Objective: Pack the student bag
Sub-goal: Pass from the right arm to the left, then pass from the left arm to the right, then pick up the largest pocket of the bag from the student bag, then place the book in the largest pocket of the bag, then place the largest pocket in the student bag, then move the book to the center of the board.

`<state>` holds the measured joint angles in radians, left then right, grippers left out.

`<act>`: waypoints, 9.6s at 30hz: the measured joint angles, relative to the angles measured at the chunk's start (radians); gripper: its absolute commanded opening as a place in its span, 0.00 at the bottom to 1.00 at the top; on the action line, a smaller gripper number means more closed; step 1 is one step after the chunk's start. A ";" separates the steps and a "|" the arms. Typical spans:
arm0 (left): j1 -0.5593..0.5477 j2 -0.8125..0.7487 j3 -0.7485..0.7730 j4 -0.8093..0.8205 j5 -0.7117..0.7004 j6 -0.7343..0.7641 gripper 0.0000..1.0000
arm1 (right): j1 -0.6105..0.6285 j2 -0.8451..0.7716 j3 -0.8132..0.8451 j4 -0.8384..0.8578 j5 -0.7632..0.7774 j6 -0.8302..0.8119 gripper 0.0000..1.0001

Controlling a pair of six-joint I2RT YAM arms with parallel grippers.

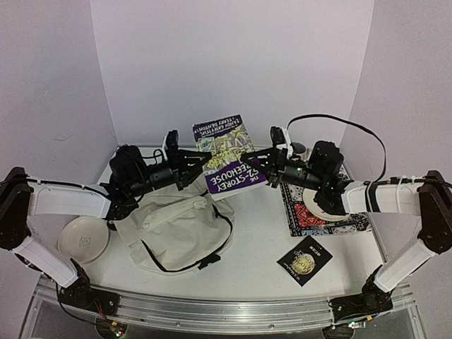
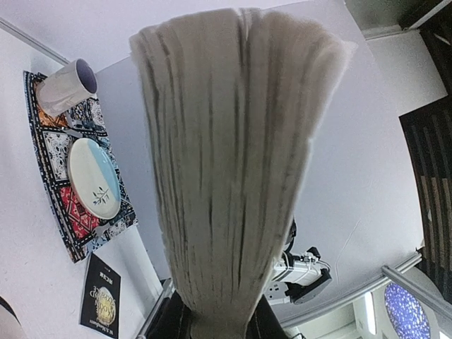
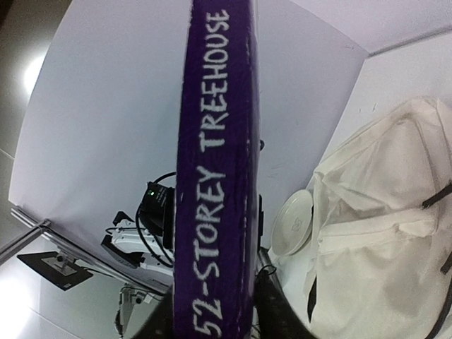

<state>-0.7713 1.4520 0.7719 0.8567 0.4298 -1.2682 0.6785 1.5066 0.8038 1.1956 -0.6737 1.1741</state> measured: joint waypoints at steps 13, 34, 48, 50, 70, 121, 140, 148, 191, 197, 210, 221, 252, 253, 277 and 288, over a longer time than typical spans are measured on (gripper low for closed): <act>-0.003 -0.092 -0.084 0.009 -0.235 -0.039 0.00 | 0.153 -0.055 -0.133 0.054 0.341 -0.047 0.90; -0.037 -0.092 -0.163 0.119 -0.488 -0.094 0.00 | 0.213 0.144 -0.024 0.098 0.432 -0.060 0.88; -0.058 -0.074 -0.216 0.132 -0.530 -0.120 0.00 | 0.219 0.170 0.015 0.105 0.392 -0.074 0.90; -0.058 -0.075 -0.227 0.137 -0.536 -0.121 0.00 | 0.219 0.176 0.017 0.105 0.382 -0.073 0.91; -0.073 -0.096 -0.277 0.129 -0.507 -0.111 0.00 | 0.226 0.230 0.030 0.099 0.362 -0.039 0.22; -0.604 0.293 0.331 -1.518 -0.926 0.781 0.43 | 0.015 -0.069 -0.422 0.009 0.392 0.001 0.00; -0.298 0.464 0.683 -1.505 -0.957 0.905 0.00 | -0.006 -0.273 -0.438 -0.010 0.389 -0.077 0.00; -0.228 0.455 0.751 -1.465 -0.856 0.965 0.00 | -0.007 -0.451 -0.395 -0.249 0.397 -0.170 0.00; -0.164 0.216 0.904 -1.630 -0.590 0.948 0.00 | 0.238 0.322 0.124 -0.211 0.356 0.026 0.00; -0.167 0.199 0.904 -1.615 -0.678 0.923 0.00 | 0.281 0.398 0.158 -0.207 0.383 0.074 0.00; -0.151 0.151 0.844 -1.574 -0.603 0.894 0.00 | 0.320 0.472 0.236 -0.193 0.463 0.108 0.02; -0.149 0.039 0.715 -1.530 -0.561 0.873 0.00 | 0.322 0.572 0.402 -0.263 0.519 0.099 0.58; -0.151 -0.001 0.441 -1.303 -0.334 0.825 0.47 | 0.319 0.050 0.161 -0.956 0.610 -0.356 0.98; -0.152 -0.001 0.427 -1.293 -0.319 0.820 0.53 | 0.308 0.018 0.144 -0.987 0.627 -0.365 0.98; -0.524 0.357 0.602 -1.164 -0.404 0.823 0.83 | 0.022 -0.401 -0.245 -1.541 0.826 -0.038 0.98; -0.534 0.547 0.683 -1.116 -0.398 0.797 0.71 | 0.011 -0.283 -0.271 -1.460 0.813 -0.011 0.93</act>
<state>-1.3054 1.9992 1.4550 -0.2590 0.0317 -0.4716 0.6895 1.2237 0.5332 -0.2646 0.1397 1.1628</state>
